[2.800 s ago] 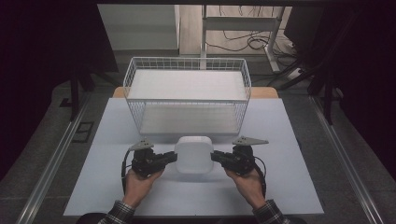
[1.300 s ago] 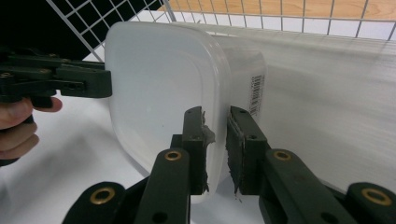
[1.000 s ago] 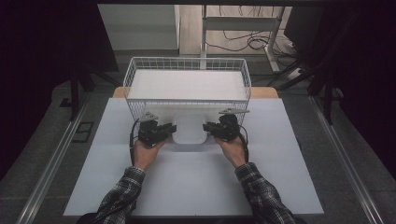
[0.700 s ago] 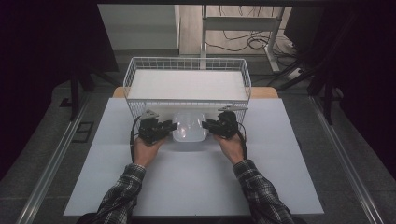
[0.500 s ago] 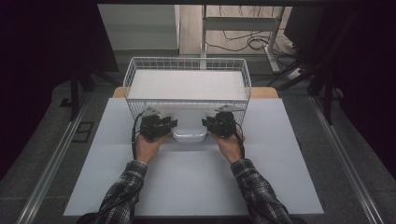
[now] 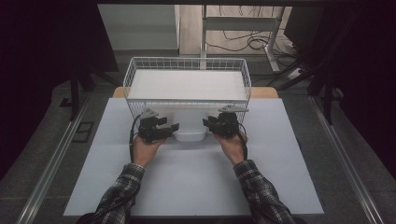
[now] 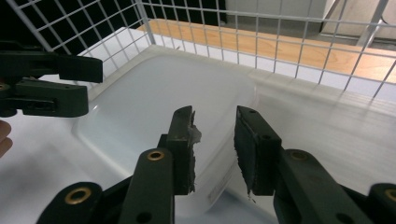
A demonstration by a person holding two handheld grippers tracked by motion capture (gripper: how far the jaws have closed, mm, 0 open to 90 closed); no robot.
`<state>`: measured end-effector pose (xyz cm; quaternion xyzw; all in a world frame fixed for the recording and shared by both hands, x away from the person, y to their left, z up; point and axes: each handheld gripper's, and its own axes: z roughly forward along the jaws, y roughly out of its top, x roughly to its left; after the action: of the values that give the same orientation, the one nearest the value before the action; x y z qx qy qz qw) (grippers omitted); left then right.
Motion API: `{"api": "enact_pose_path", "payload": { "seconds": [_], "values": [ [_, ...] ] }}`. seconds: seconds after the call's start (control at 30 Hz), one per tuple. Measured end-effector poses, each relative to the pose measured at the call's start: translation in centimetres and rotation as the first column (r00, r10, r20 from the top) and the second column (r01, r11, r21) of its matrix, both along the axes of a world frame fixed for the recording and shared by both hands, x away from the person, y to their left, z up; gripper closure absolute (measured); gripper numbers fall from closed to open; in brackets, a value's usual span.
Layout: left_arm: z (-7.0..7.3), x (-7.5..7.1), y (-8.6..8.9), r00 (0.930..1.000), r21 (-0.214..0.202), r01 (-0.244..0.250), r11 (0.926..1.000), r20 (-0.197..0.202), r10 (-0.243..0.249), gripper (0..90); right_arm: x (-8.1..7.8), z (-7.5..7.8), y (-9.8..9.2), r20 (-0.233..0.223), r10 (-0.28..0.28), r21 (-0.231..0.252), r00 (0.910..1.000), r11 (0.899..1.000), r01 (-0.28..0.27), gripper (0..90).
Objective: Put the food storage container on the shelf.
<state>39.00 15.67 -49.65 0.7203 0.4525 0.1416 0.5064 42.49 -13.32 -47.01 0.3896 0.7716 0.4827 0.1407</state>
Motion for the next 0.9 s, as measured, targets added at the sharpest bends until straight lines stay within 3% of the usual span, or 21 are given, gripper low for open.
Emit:
{"api": "enact_pose_path", "payload": {
  "seconds": [0.17, 0.33, 0.6, 0.77, 0.83, 0.87, 0.9],
  "values": [
    [-0.1, -1.5, 0.4, 0.9994, -0.03, 0.035, 0.999, -0.004, -0.035, 25.7, -0.7, -0.1, -0.5, -0.005, 0.011, 0.009, 0.9999, 1.0, -0.011, 71.3],
    [-0.1, -2.6, 0.6, 0.9992, -0.046, 0.039, 0.9982, -0.005, -0.04, 20.1, -1.5, 0.1, -0.8, -0.01, 0.025, 0.014, 0.9996, 1.0, -0.025, 78.6],
    [0.1, -5.6, 0.9, 0.9984, 0.006, 0.054, 0.9985, 0.019, -0.054, 13.6, -3.3, 0.6, -1.2, 0.008, 0.081, -0.008, 0.9967, 0.997, -0.081, 82.3],
    [0.0, -7.1, 1.1, 0.9973, 0.002, 0.067, 0.9978, 0.029, -0.067, 10.5, -4.2, 0.4, -1.4, 0.005, 0.121, -0.032, 0.9926, 0.992, -0.121, 85.0],
    [-0.2, -7.9, 1.2, 0.9965, 0.022, 0.074, 0.997, 0.037, -0.075, 9.6, -4.5, 0.3, -1.4, 0.001, 0.133, -0.04, 0.9911, 0.99, -0.133, 86.0],
    [-0.5, -8.6, 1.3, 0.9968, 0.058, 0.066, 0.9961, 0.042, -0.069, 9.3, -4.6, 0.2, -1.3, -0.001, 0.139, -0.044, 0.9903, 0.989, -0.139, 86.5],
    [-0.5, -8.6, 1.3, 0.9968, 0.058, 0.066, 0.9961, 0.042, -0.069, 9.0, -4.6, 0.2, -1.3, -0.001, 0.139, -0.044, 0.9903, 0.989, -0.139, 86.5]
  ]
}}
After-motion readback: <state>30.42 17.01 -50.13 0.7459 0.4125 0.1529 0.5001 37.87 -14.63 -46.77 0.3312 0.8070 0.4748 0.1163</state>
